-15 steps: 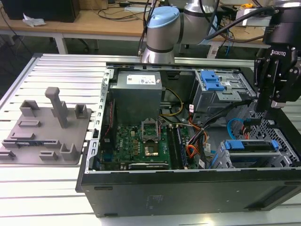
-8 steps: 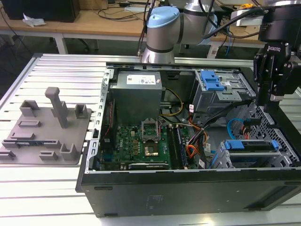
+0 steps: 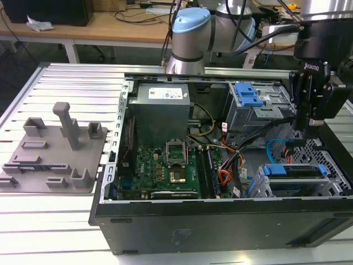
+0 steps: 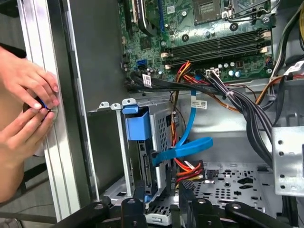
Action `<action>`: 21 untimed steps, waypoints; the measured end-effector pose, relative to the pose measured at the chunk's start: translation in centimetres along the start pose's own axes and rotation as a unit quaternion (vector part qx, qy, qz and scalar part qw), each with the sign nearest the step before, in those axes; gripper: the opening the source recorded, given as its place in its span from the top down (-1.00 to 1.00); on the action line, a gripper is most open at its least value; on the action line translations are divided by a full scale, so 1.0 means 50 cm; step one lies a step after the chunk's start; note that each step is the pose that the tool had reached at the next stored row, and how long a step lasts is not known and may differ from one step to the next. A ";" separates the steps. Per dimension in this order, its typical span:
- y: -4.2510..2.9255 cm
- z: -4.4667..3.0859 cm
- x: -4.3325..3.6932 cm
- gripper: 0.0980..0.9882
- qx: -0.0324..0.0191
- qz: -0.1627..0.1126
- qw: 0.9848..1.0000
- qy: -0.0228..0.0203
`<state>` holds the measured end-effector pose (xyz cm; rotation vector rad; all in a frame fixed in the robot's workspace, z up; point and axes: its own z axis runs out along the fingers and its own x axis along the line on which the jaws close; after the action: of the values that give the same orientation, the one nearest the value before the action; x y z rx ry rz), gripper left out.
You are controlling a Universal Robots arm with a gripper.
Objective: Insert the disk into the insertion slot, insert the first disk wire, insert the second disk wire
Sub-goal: 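Insert the first disk wire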
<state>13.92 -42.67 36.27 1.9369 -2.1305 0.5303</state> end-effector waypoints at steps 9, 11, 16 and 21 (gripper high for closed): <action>0.009 0.032 -0.017 0.30 0.003 -0.003 1.000 0.002; 0.009 0.032 -0.017 0.30 0.003 -0.003 1.000 0.002; 0.009 0.032 -0.018 0.30 0.003 -0.003 1.000 0.002; 0.007 0.030 -0.024 0.30 0.003 -0.004 1.000 0.004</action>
<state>13.81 -42.17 34.40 1.9422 -2.1187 0.5420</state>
